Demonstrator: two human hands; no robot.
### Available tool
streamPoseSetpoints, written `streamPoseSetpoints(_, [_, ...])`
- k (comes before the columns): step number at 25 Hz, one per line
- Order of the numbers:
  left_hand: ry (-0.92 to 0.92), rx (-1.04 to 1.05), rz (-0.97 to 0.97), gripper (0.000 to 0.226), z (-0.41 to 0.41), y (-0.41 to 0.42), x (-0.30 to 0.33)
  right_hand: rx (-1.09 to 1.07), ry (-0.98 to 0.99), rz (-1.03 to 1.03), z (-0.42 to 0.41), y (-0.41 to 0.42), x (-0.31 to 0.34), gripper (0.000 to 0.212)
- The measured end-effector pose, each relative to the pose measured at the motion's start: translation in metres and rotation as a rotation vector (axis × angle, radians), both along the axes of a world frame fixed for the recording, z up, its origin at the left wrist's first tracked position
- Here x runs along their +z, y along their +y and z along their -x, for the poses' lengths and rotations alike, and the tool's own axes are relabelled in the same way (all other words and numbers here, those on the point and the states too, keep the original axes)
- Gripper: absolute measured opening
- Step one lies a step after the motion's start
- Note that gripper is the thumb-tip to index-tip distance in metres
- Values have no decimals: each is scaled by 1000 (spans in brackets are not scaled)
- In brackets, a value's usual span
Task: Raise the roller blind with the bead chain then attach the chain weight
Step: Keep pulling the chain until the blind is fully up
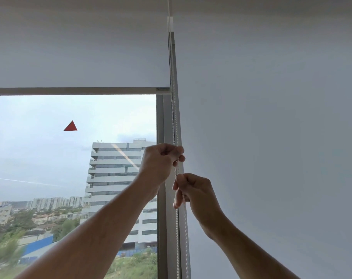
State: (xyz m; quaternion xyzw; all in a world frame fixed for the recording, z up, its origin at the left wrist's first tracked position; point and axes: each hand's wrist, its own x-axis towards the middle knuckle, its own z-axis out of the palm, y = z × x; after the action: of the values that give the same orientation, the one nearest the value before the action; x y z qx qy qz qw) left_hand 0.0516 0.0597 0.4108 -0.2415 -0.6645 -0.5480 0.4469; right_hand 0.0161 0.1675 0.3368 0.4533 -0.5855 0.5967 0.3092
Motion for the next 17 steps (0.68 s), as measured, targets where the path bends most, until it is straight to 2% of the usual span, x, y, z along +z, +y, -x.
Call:
streamPoseSetpoints(4, [-1, -15, 46, 11, 1, -1, -9, 109, -103, 82, 11, 8, -1, 62])
streamPoseSetpoints(7, [33, -10, 91, 12, 3, -1, -23, 50, -156, 166, 19, 9, 10, 67])
streamPoseSetpoints(11, [45, -37, 135, 13, 7, -3, -47, -111, -90, 156, 14, 8, 41, 54])
streamPoseSetpoints(15, [41, -95, 152, 16, 11, -5, -66, -110, -49, 42, 2, -1, 78, 42])
streamPoseSetpoints(17, [44, -124, 153, 17, 13, -6, -73, -94, -18, 52, -2, -6, 85, 36])
